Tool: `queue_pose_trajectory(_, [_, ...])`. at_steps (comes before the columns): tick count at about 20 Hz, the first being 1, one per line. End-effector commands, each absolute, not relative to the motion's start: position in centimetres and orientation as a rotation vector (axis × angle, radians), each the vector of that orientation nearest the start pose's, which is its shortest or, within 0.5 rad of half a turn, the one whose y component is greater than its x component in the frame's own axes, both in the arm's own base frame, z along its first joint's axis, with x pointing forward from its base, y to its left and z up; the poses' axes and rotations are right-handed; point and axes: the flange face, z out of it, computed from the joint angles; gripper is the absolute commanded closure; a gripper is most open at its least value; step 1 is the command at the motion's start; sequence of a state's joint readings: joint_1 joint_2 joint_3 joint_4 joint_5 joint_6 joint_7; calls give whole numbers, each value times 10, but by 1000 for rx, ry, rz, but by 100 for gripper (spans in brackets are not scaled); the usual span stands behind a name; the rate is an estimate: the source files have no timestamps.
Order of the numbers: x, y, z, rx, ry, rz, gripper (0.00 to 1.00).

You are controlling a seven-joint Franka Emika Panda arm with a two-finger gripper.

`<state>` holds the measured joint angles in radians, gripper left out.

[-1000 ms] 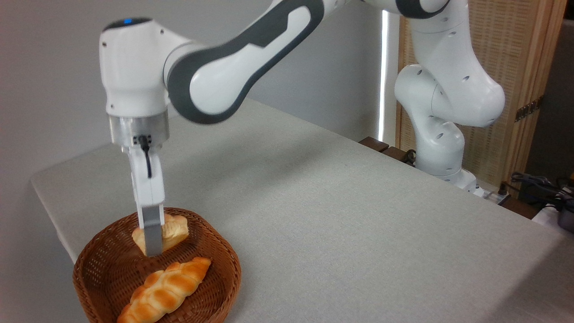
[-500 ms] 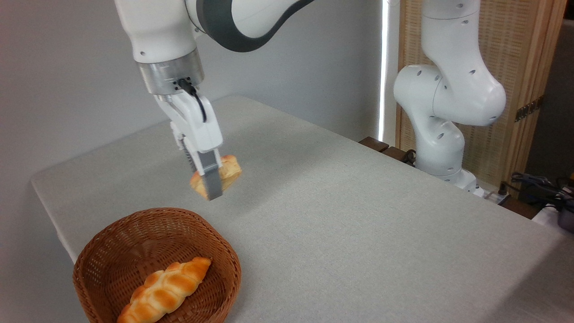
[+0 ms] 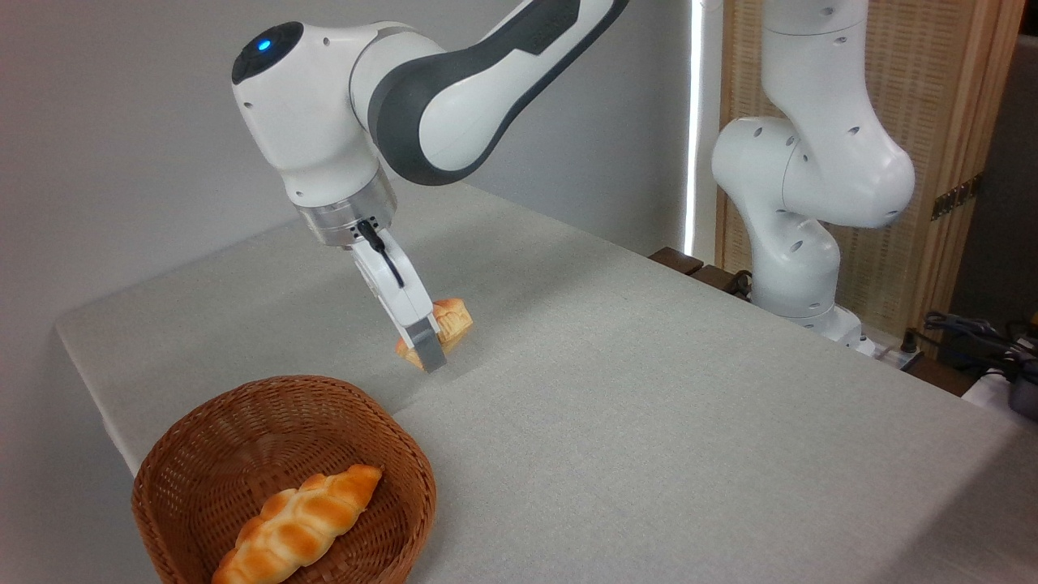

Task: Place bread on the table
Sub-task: 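Lift the round bun out of the basket and carry it over the table, then lower the bun onto the table and open the gripper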

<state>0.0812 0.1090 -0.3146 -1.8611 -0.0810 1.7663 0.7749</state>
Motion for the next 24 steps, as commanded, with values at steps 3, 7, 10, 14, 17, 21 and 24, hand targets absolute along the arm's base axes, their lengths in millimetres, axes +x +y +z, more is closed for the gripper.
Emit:
queue_pose_trajectory(3, [548, -133, 441, -2915, 1549, 267, 0])
queue_pose_trajectory(7, [547, -132, 437, -2911, 1551, 280, 0])
queue_pose_trajectory(10, [547, -133, 434, -2908, 1557, 290, 0])
queue_pose_trajectory(14, [550, -127, 450, -2902, 1541, 245, 0])
queue_pose_trajectory(17, [560, -102, 515, -2908, 1451, 58, 0])
queue_pose_trajectory(21, [563, -59, 594, -2913, 1325, -121, 0])
queue_pose_trajectory(24, [564, -28, 619, -2933, 1248, -151, 0])
